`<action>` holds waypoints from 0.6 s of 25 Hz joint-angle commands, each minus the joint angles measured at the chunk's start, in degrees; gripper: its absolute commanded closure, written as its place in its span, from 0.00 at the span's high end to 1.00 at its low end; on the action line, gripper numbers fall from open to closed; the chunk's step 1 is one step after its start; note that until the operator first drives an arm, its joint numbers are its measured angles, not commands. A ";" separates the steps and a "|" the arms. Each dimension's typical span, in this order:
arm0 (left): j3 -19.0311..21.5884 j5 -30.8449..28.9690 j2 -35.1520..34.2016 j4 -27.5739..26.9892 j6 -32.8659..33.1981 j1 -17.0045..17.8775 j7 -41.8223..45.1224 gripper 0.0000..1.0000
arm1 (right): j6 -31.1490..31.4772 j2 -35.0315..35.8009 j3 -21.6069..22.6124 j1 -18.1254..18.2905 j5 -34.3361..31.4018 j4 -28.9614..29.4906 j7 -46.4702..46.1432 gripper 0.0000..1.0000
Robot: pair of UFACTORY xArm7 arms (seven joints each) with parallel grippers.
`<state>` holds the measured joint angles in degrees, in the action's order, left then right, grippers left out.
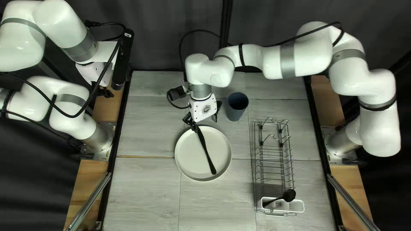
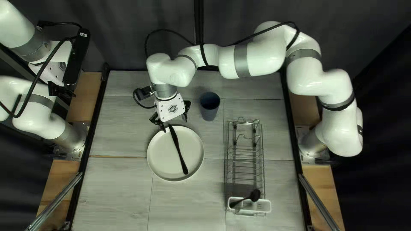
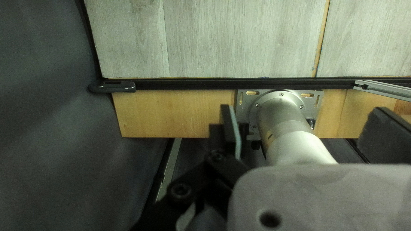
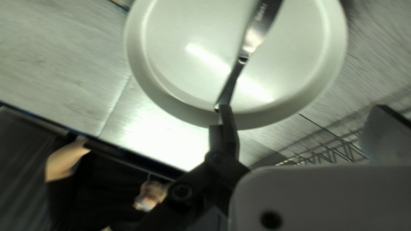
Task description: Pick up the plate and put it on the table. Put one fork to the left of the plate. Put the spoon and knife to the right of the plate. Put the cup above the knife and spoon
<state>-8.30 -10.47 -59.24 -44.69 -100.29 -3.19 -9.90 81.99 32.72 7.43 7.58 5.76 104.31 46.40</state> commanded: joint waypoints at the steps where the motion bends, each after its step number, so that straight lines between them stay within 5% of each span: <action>1: 0.00 0.00 0.00 0.00 0.00 0.00 0.00 1.00 | 1.34 0.35 0.17 -1.08 -1.28 1.14 0.20 1.00; 10: 0.00 0.00 0.00 0.00 0.00 0.00 0.00 1.00 | 1.02 0.28 -0.12 -1.46 -2.58 0.76 -0.23 1.00; 15: 0.00 0.00 0.00 0.00 0.00 0.00 0.00 1.00 | -5.57 -10.44 2.30 -0.64 -5.33 -14.10 -13.61 1.00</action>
<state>-8.30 -10.47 -59.24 -44.69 -100.29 -3.19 -9.90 80.79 28.83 8.41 6.40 2.66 98.54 40.28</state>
